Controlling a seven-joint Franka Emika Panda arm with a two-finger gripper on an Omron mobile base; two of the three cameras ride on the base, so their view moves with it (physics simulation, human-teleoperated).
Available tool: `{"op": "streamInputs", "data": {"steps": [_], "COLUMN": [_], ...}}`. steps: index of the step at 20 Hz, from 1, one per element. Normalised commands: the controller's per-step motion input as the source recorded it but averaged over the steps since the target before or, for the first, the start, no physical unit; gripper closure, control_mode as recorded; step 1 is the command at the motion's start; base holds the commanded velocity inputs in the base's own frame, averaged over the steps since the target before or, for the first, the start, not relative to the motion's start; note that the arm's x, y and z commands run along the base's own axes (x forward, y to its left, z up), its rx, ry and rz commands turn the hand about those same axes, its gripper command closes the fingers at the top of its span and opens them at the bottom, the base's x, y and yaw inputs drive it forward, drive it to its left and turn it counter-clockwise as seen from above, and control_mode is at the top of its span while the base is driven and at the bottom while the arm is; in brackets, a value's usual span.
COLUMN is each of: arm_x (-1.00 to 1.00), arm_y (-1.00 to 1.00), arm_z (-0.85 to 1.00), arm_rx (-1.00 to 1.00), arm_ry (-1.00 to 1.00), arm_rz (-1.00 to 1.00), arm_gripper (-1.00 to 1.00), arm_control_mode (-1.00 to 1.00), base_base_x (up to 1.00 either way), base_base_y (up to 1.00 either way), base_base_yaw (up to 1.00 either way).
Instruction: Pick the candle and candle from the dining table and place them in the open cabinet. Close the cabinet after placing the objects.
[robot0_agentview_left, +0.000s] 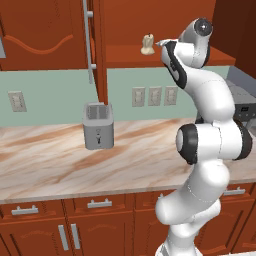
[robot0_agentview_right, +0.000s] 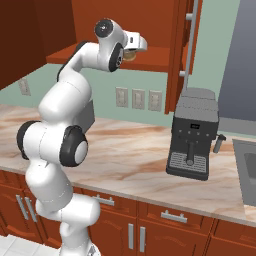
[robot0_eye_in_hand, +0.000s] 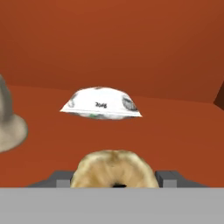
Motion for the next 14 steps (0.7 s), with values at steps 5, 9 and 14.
{"op": "streamInputs", "data": {"steps": [5,9,14], "arm_x": [0.34,0.18,0.0], "arm_y": [0.0,0.0,-0.01], "arm_z": [-0.01,-0.02,0.0], "arm_rx": [0.0,0.0,0.0], "arm_ry": [0.0,0.0,0.0], "arm_rz": [0.01,0.01,0.01], "arm_gripper": [-1.0,-1.0,-1.0], "arm_control_mode": [-1.0,-1.0,-1.0], "base_base_x": [0.0,0.0,0.0], "base_base_y": [0.0,0.0,0.0], "base_base_yaw": [0.0,0.0,0.0]}}
